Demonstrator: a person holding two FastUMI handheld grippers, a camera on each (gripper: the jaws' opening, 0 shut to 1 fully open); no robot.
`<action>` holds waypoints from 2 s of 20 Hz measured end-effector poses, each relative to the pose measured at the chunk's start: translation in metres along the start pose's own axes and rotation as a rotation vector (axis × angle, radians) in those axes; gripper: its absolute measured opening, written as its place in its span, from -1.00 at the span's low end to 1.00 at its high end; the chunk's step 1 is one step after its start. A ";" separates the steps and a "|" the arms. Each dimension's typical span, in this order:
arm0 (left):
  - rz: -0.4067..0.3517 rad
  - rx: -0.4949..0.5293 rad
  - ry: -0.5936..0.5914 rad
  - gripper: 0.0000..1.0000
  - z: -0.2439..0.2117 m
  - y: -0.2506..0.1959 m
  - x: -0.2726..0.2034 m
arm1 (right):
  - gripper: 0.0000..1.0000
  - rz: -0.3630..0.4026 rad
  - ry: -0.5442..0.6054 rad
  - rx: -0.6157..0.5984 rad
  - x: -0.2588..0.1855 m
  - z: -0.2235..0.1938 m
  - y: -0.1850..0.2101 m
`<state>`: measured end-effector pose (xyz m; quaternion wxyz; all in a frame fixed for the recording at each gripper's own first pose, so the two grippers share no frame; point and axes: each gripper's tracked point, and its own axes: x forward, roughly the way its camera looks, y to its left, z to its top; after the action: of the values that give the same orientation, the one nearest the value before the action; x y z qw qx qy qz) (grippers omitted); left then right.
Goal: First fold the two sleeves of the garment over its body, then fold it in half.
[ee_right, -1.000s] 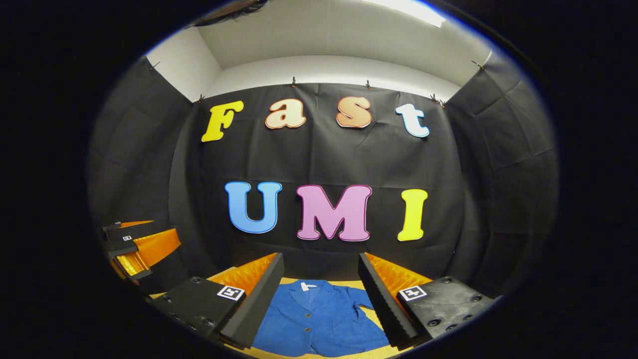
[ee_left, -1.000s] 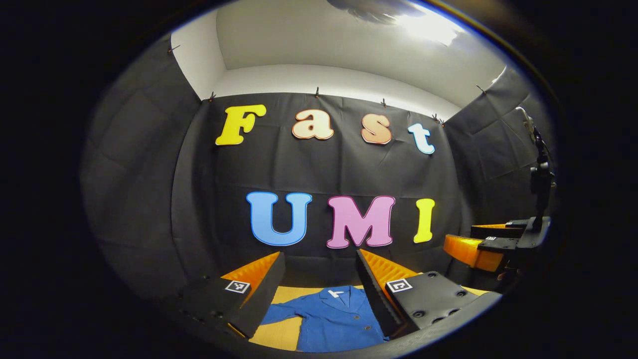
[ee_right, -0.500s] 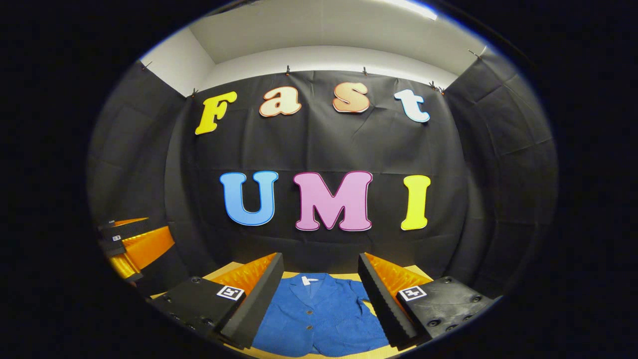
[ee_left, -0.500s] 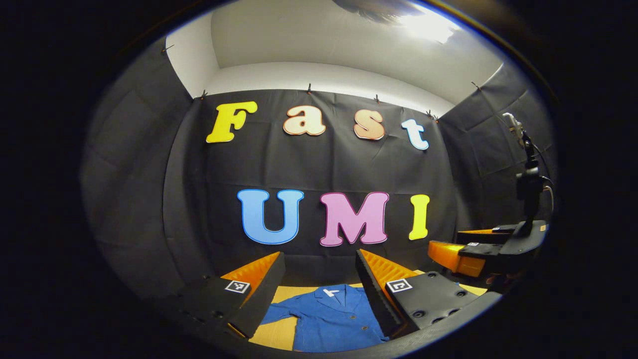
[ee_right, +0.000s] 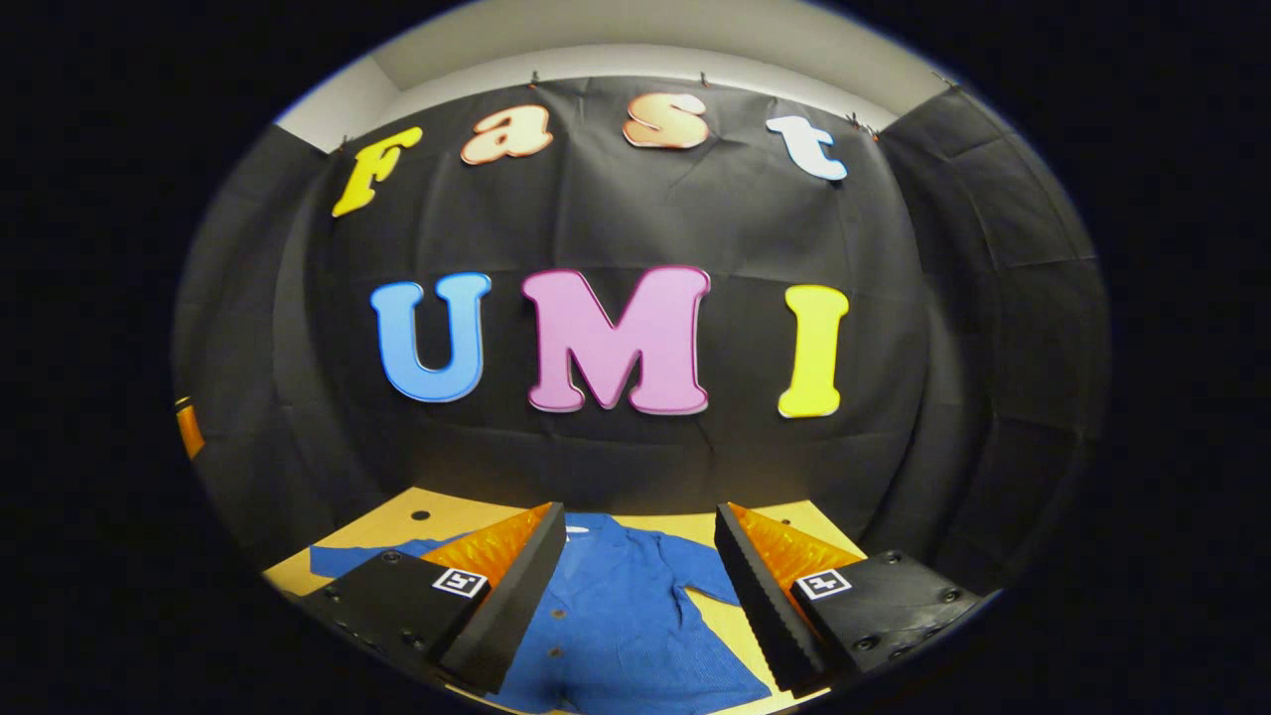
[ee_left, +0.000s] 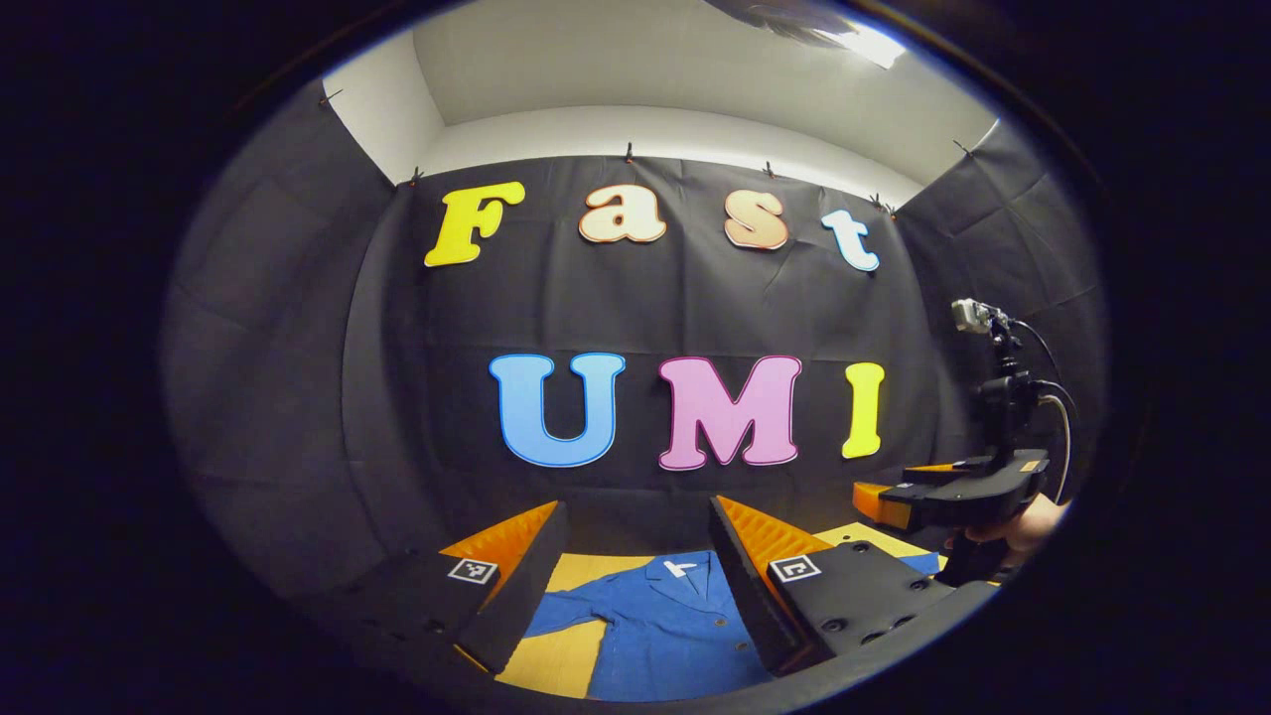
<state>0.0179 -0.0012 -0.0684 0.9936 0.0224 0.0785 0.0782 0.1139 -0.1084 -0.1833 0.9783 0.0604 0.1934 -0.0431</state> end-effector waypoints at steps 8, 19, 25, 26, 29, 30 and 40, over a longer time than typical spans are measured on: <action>0.035 0.016 0.050 0.63 -0.023 -0.043 0.042 | 0.92 -0.169 0.257 0.106 0.054 -0.096 -0.130; -0.062 0.076 0.129 0.63 -0.038 -0.118 0.080 | 0.94 -0.485 0.602 0.141 0.099 -0.245 -0.331; -0.069 0.121 0.159 0.63 -0.035 -0.132 0.077 | 0.96 -0.600 0.808 0.305 0.086 -0.307 -0.366; -0.067 0.130 0.166 0.63 -0.036 -0.133 0.077 | 0.96 -0.613 0.833 0.340 0.085 -0.315 -0.369; -0.053 0.123 0.188 0.63 -0.042 -0.131 0.078 | 0.97 -0.650 0.827 0.338 0.091 -0.320 -0.383; -0.051 0.112 0.196 0.63 -0.043 -0.131 0.078 | 0.94 -0.653 0.830 0.344 0.091 -0.321 -0.379; -0.032 0.097 0.189 0.64 -0.041 -0.124 0.077 | -0.78 -0.556 0.839 0.440 0.104 -0.319 -0.372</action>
<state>0.1050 -0.1105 -0.1275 0.9807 0.0617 0.1757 0.0600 0.0508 -0.4393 -0.5534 0.7334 0.2222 0.5618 -0.3116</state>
